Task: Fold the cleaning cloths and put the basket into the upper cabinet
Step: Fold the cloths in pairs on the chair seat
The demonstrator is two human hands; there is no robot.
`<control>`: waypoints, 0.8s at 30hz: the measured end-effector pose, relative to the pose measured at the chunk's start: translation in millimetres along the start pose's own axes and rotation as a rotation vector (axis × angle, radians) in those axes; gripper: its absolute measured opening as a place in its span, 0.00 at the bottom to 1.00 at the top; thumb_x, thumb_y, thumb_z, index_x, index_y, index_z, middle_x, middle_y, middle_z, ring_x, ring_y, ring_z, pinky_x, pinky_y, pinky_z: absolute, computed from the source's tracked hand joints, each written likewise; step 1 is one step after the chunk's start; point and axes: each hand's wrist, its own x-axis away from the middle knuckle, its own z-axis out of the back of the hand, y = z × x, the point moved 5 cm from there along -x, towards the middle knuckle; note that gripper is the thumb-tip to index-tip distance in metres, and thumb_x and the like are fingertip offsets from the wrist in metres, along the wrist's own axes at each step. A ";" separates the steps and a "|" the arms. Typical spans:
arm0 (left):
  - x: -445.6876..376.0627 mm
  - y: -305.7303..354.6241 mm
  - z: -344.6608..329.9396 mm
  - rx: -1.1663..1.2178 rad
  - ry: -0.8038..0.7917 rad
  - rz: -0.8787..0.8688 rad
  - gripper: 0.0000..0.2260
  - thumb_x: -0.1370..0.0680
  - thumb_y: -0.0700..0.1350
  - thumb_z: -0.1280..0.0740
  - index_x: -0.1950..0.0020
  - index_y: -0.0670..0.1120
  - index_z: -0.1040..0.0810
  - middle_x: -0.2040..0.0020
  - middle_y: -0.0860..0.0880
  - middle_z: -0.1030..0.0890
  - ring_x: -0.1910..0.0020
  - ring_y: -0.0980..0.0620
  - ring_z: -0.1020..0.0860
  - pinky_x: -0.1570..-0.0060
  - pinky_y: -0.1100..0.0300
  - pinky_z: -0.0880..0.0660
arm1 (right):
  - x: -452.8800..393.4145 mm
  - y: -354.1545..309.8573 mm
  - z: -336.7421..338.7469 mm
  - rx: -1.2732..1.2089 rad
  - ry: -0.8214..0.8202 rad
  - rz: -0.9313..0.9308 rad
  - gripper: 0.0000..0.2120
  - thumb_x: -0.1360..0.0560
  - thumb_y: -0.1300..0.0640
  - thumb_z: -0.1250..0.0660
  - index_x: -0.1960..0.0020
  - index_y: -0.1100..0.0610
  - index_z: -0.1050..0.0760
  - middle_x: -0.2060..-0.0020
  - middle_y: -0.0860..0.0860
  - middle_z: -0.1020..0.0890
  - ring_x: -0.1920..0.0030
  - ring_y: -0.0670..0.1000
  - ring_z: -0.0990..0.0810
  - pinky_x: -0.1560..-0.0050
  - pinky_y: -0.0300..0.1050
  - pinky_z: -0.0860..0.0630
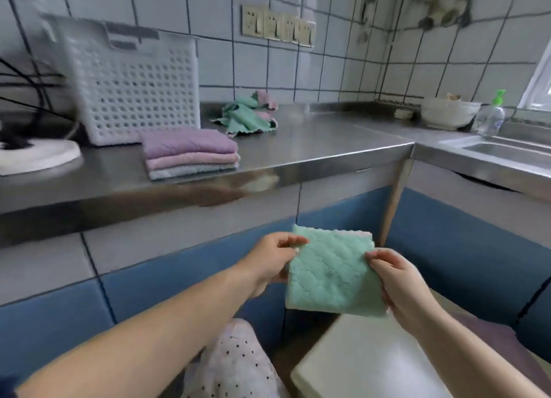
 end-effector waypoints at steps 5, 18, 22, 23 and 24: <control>24.2 78.9 69.2 0.010 0.121 -0.169 0.10 0.20 0.38 0.39 0.44 0.48 0.22 0.46 0.48 0.19 0.54 0.57 0.20 0.65 0.63 0.22 | -2.1 -107.9 -53.6 -0.129 -0.257 0.129 0.10 0.22 0.61 0.38 0.49 0.53 0.18 0.58 0.52 0.16 0.69 0.45 0.20 0.70 0.37 0.25; 40.2 207.0 219.4 -0.042 0.477 -0.330 0.06 0.22 0.37 0.36 0.53 0.48 0.23 0.58 0.50 0.22 0.67 0.60 0.23 0.77 0.74 0.29 | -54.0 -258.6 -208.4 -0.064 -0.527 0.246 0.09 0.24 0.60 0.34 0.47 0.53 0.19 0.45 0.54 0.19 0.52 0.52 0.23 0.55 0.44 0.25; 30.5 191.9 249.4 -0.032 0.514 -0.252 0.07 0.23 0.36 0.35 0.50 0.46 0.22 0.55 0.48 0.22 0.60 0.56 0.23 0.72 0.69 0.25 | -68.0 -250.4 -238.6 -0.006 -0.538 0.219 0.06 0.25 0.60 0.33 0.50 0.54 0.18 0.48 0.54 0.18 0.55 0.50 0.23 0.63 0.40 0.24; 26.9 185.9 255.4 -0.039 0.523 -0.236 0.08 0.24 0.35 0.34 0.48 0.45 0.22 0.53 0.46 0.21 0.57 0.54 0.23 0.67 0.67 0.25 | -71.6 -247.5 -243.7 0.016 -0.543 0.213 0.06 0.25 0.60 0.33 0.50 0.54 0.18 0.49 0.54 0.18 0.56 0.50 0.23 0.64 0.39 0.24; 24.3 181.0 258.9 -0.042 0.529 -0.226 0.10 0.24 0.35 0.34 0.45 0.43 0.22 0.51 0.46 0.21 0.56 0.55 0.24 0.65 0.67 0.26 | -73.9 -245.1 -246.8 0.033 -0.549 0.210 0.06 0.25 0.60 0.33 0.51 0.54 0.18 0.50 0.54 0.18 0.58 0.49 0.23 0.64 0.39 0.24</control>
